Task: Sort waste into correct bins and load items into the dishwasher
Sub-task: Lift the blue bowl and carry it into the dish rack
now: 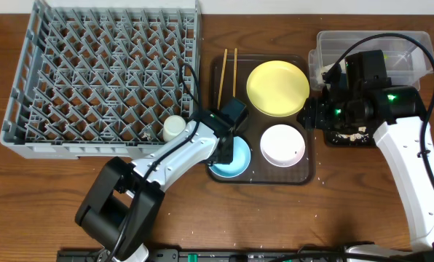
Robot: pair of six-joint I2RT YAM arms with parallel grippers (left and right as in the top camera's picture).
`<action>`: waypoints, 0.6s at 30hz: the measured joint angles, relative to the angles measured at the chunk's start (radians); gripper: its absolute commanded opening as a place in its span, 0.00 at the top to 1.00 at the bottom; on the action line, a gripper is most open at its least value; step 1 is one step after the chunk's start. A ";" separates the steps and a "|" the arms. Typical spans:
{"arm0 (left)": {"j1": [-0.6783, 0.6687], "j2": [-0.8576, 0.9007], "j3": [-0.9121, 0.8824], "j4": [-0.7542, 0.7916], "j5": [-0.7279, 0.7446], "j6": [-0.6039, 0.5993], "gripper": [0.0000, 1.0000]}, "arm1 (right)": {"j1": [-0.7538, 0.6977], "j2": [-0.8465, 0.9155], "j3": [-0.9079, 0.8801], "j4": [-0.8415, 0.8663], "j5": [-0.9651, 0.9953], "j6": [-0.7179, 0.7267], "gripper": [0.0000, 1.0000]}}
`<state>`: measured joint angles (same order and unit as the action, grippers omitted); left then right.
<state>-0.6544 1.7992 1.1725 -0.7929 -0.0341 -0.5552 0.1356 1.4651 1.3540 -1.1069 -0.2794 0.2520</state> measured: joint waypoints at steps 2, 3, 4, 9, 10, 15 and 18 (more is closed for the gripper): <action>0.000 0.000 0.000 0.004 -0.002 0.002 0.65 | 0.000 0.000 0.000 0.002 0.000 0.000 0.34; 0.000 0.000 0.000 0.004 -0.003 0.001 0.67 | 0.000 0.000 0.000 0.005 0.000 0.000 0.34; 0.000 0.000 0.000 0.005 -0.003 0.001 0.70 | 0.000 0.000 0.000 0.008 0.000 0.000 0.34; 0.000 0.000 0.000 0.004 0.003 -0.001 0.71 | 0.000 0.000 0.000 0.024 0.000 0.000 0.34; 0.000 0.000 0.000 0.005 0.006 -0.002 0.71 | 0.000 0.000 0.000 0.026 0.000 0.000 0.34; 0.000 0.000 0.000 0.005 0.034 -0.023 0.69 | 0.000 0.000 0.000 0.031 0.000 0.000 0.35; 0.000 0.000 0.000 0.005 0.040 -0.031 0.70 | 0.000 0.000 0.000 0.038 0.000 0.000 0.35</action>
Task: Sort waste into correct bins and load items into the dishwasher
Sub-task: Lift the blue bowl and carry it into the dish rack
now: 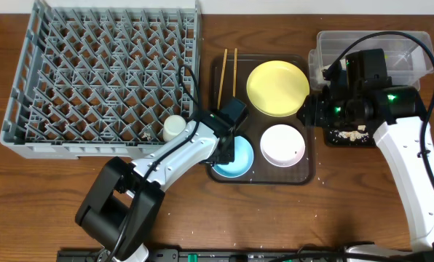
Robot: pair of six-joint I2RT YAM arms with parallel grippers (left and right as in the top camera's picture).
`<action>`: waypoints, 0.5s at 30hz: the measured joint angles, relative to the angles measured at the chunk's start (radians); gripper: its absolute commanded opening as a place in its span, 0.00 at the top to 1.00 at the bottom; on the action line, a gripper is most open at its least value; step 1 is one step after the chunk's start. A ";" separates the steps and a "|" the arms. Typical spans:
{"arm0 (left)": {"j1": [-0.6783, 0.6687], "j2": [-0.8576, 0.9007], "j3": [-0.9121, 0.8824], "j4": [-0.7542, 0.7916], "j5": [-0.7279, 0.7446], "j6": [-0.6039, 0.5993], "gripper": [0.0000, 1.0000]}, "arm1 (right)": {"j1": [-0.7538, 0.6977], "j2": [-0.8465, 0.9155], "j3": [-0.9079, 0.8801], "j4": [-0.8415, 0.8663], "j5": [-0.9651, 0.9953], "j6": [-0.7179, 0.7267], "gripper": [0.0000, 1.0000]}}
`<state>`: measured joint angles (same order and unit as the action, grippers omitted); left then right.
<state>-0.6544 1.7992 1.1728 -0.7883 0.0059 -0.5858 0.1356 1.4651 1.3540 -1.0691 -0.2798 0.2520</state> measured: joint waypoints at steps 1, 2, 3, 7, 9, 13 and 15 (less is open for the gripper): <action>0.000 0.000 0.000 0.000 0.003 -0.002 0.70 | 0.000 0.000 0.000 0.001 0.000 0.000 0.35; 0.000 0.000 0.000 0.000 0.006 -0.005 0.70 | 0.000 0.000 0.000 0.002 0.000 0.000 0.35; 0.000 0.000 0.000 0.000 0.008 -0.009 0.70 | 0.000 0.000 0.000 0.003 0.000 0.000 0.35; 0.000 0.000 0.000 0.000 0.014 -0.033 0.70 | 0.000 0.000 0.000 0.002 0.000 0.000 0.34; 0.000 0.000 0.000 -0.001 0.014 -0.048 0.70 | 0.000 0.000 0.000 0.000 0.000 0.000 0.33; 0.000 0.000 0.000 -0.008 0.022 -0.083 0.70 | 0.000 0.000 0.000 0.000 0.000 0.000 0.28; 0.000 0.000 0.000 -0.008 0.039 -0.100 0.70 | 0.000 0.000 0.000 0.000 0.000 0.000 0.25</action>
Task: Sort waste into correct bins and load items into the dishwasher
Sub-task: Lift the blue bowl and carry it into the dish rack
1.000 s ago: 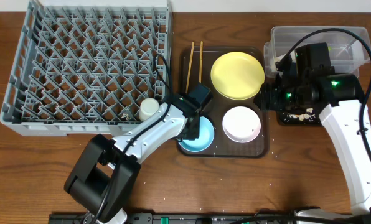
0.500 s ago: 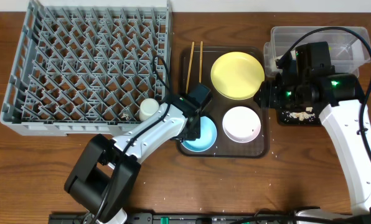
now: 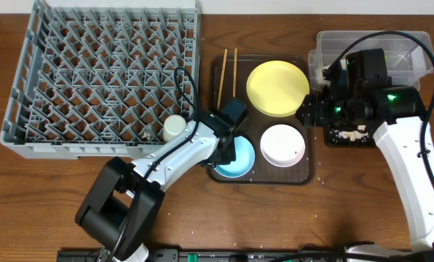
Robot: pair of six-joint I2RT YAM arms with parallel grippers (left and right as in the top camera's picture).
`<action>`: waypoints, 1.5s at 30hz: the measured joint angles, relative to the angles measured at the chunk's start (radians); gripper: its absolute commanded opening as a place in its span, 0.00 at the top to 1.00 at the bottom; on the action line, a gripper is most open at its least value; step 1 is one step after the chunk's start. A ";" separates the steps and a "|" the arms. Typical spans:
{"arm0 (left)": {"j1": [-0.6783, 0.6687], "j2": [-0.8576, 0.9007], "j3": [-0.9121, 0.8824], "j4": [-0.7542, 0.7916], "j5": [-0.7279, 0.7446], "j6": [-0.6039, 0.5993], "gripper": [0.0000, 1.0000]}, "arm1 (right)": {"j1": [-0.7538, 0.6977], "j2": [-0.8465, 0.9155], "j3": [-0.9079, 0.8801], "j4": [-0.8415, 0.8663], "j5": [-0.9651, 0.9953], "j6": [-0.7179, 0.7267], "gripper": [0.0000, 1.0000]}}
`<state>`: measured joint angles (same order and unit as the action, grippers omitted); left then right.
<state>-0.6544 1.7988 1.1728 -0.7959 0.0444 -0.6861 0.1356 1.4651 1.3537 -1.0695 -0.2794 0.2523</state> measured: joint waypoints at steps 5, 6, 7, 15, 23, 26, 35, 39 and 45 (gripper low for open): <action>0.000 0.000 0.000 -0.001 0.024 -0.038 0.70 | 0.000 0.000 0.000 -0.001 0.000 -0.001 0.16; 0.000 0.000 0.000 -0.001 0.029 -0.047 0.70 | 0.000 0.000 0.000 -0.001 0.000 0.001 0.11; 0.000 0.000 0.000 -0.002 0.032 -0.051 0.70 | 0.000 0.000 0.000 -0.003 0.000 0.001 0.01; 0.000 0.000 -0.003 -0.003 0.077 -0.092 0.74 | 0.000 0.000 0.000 -0.004 0.000 -0.004 0.01; 0.000 0.000 -0.006 -0.003 0.085 -0.103 0.89 | 0.000 0.000 0.000 -0.005 0.001 -0.004 0.01; 0.000 0.000 -0.011 0.004 0.084 -0.106 0.92 | 0.000 0.000 0.000 -0.005 0.000 -0.004 0.01; 0.000 -0.001 -0.001 -0.028 0.079 -0.034 0.93 | 0.000 0.000 0.000 -0.005 0.001 -0.004 0.01; 0.000 -0.043 0.062 -0.082 0.025 0.034 0.93 | 0.000 0.000 0.000 -0.005 0.000 -0.004 0.01; 0.032 -0.220 0.200 -0.086 -0.169 0.151 0.93 | 0.000 0.000 0.000 -0.004 0.001 -0.004 0.01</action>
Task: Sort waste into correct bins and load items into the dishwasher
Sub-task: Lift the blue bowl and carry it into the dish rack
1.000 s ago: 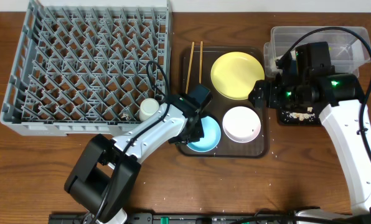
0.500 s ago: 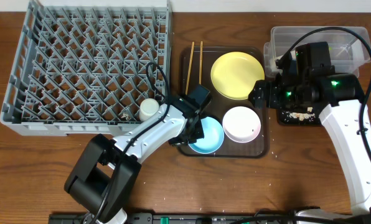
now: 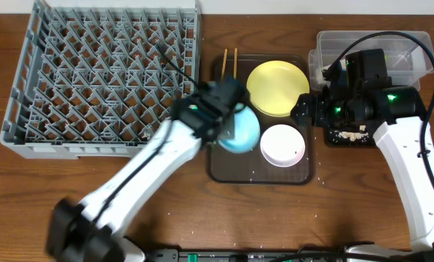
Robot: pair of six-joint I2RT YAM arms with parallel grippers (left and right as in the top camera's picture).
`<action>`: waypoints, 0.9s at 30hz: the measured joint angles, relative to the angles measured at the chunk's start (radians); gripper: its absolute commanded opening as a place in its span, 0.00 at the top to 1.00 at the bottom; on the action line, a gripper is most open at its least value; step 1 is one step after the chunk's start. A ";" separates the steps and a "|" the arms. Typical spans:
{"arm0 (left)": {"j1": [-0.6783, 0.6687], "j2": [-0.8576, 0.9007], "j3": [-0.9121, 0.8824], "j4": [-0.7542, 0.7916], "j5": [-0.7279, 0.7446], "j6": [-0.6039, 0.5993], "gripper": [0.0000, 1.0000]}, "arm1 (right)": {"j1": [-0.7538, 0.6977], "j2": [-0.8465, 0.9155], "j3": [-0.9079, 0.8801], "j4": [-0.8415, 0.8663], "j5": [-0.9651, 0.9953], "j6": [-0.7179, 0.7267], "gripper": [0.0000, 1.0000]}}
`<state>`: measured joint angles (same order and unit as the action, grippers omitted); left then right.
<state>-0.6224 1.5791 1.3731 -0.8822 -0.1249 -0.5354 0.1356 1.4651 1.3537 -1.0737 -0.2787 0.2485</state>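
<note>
A light blue bowl [image 3: 243, 131] hangs tilted above the brown tray [image 3: 304, 177], with my left gripper [image 3: 227, 115] shut on its rim, close to the right end of the grey dish rack [image 3: 57, 87]. On the tray lie a yellow plate [image 3: 277, 87], a white bowl [image 3: 282, 145] and a pair of chopsticks [image 3: 222, 62]. My right gripper [image 3: 304, 110] hovers at the tray's right edge beside the yellow plate; its jaws are hidden under the wrist.
A black bin [image 3: 346, 135] with food scraps sits right of the tray, under my right arm. Behind it stands a clear plastic bin [image 3: 413, 44]. The left arm crosses the rack's front right corner and covers what stands there.
The blue bowl was lying flat on the tray's front left; now it is off the tray, tilted and further back. The left arm has swung up. The right gripper has edged slightly left.
My left gripper was at the blue bowl's left rim on the tray through the three earlier moments, the bowl shifting a little right. The right arm stayed over the black bin. Now the bowl is held up, off the tray.
</note>
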 measured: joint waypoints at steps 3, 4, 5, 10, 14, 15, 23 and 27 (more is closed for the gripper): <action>0.044 -0.076 0.027 0.005 -0.117 0.046 0.93 | 0.000 0.000 0.000 0.000 0.000 0.000 0.01; 0.066 -0.095 0.029 0.015 -0.159 0.064 0.92 | 0.000 0.000 0.000 0.000 0.000 0.000 0.01; 0.087 -0.108 0.029 0.027 -0.195 0.083 0.93 | 0.000 0.000 0.000 0.000 0.000 0.000 0.01; 0.198 -0.109 0.028 0.188 -0.346 0.229 0.93 | 0.000 0.000 -0.001 0.000 0.000 0.000 0.01; 0.249 -0.098 0.029 0.348 -0.413 0.366 0.93 | 0.000 0.000 -0.001 0.000 0.000 0.000 0.01; 0.260 -0.096 0.031 0.387 -0.434 0.410 0.92 | 0.000 0.000 -0.001 0.000 0.000 0.000 0.01; 0.291 0.018 0.179 0.486 -0.546 0.680 0.92 | 0.000 0.000 -0.001 -0.001 0.000 0.000 0.01; 0.291 0.143 0.297 0.491 -0.588 0.762 0.92 | 0.000 0.000 -0.001 0.000 0.000 0.000 0.01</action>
<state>-0.3309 1.7226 1.6703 -0.3916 -0.7132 0.2268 0.1356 1.4651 1.3525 -1.0740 -0.2787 0.2485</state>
